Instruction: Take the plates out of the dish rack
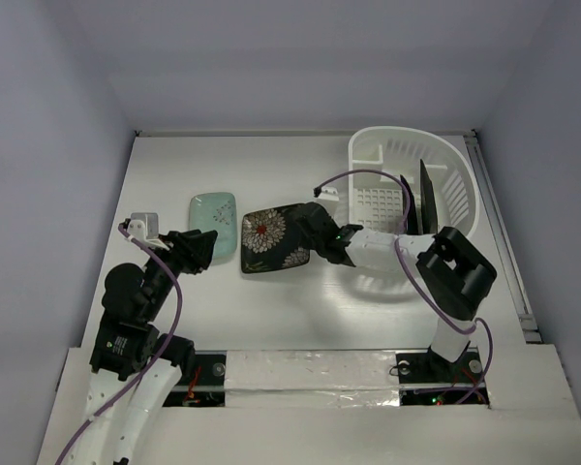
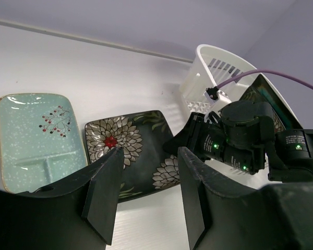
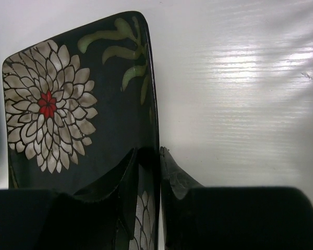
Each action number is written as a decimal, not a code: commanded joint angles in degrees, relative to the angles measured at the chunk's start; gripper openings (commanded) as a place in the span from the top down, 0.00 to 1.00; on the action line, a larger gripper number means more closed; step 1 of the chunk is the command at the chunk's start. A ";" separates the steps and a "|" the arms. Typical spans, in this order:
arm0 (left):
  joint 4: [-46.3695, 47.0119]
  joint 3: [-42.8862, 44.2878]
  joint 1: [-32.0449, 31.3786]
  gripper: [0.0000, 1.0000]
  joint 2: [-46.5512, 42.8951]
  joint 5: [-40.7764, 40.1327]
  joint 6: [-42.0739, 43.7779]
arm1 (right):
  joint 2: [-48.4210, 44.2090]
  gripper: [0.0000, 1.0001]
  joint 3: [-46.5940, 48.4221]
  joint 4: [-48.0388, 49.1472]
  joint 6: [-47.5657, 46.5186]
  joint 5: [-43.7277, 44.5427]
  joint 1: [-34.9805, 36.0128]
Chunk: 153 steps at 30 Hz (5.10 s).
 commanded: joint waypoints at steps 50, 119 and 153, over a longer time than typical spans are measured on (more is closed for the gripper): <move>2.97 -0.47 0.35 0.58 -0.59 0.91 -0.09 | -36.38 1.00 3.19 -28.37 -13.41 19.87 -5.14; 2.97 -0.38 0.35 0.57 -1.82 1.09 0.09 | -16.88 1.00 20.93 -43.23 -34.41 20.48 -20.46; 2.89 -0.47 0.35 0.57 -1.03 1.09 0.00 | -31.55 1.00 26.82 -33.04 -35.39 22.86 -17.73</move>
